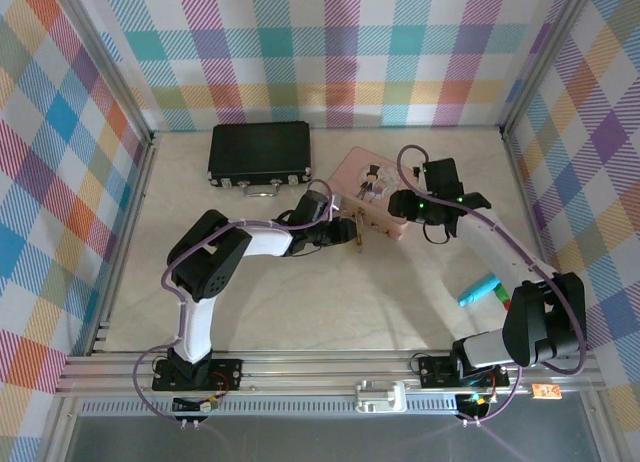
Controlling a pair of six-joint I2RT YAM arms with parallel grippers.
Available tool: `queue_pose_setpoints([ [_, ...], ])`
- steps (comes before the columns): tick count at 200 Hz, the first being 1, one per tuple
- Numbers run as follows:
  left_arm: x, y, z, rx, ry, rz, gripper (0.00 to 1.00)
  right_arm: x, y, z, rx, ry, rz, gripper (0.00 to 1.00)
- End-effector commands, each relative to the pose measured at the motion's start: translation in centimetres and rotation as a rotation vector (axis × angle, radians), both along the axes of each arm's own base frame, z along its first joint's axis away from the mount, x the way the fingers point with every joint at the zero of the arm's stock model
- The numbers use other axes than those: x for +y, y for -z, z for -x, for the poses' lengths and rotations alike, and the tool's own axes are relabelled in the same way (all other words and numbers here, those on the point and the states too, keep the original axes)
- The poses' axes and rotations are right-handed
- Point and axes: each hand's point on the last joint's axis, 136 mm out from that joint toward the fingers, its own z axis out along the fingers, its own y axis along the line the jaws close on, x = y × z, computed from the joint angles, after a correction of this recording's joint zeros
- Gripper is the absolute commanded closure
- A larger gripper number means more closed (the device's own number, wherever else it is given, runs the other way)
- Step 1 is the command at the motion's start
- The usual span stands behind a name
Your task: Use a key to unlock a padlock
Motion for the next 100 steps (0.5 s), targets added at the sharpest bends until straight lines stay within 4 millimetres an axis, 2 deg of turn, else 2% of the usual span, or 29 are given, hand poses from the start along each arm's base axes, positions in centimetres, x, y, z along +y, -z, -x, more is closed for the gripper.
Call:
queue_pose_setpoints([
  [1,0.1,0.8,-0.5,0.012,-0.020,-0.043,0.66,-0.6,-0.2,-0.9,-0.024,0.026,-0.038,0.46],
  [38,-0.8,0.5,-1.1,0.016,-0.027,0.005,0.66,-1.4,0.0,-1.8,-0.034,0.062,-0.095,0.46],
  [100,-1.8,0.2,-1.6,0.022,-0.018,0.052,0.59,-1.8,0.9,-2.7,-0.026,0.079,-0.090,0.46],
])
